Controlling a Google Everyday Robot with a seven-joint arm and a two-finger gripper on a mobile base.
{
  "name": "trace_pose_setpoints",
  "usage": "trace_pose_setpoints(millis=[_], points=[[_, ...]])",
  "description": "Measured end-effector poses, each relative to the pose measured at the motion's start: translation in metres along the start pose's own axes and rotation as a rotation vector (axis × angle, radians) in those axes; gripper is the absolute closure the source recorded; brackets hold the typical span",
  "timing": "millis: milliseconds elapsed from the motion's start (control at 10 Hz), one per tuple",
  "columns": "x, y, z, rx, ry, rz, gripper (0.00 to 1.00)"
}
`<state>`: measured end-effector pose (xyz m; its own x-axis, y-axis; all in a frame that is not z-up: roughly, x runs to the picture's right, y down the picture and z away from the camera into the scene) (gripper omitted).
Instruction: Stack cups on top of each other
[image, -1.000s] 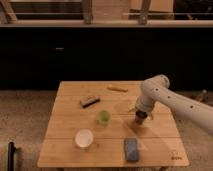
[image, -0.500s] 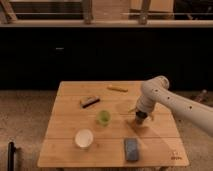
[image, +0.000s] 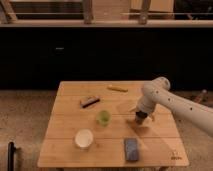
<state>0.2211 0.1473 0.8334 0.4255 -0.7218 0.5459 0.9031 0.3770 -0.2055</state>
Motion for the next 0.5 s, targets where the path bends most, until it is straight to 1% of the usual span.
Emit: trace_pose_setpoints(millis=[100,500], points=[[0.001,-0.002,0.000,-0.001,0.007,0.002,0.43],[0.002,-0.013,-0.005,-0.007,0.021,-0.006,0.84]])
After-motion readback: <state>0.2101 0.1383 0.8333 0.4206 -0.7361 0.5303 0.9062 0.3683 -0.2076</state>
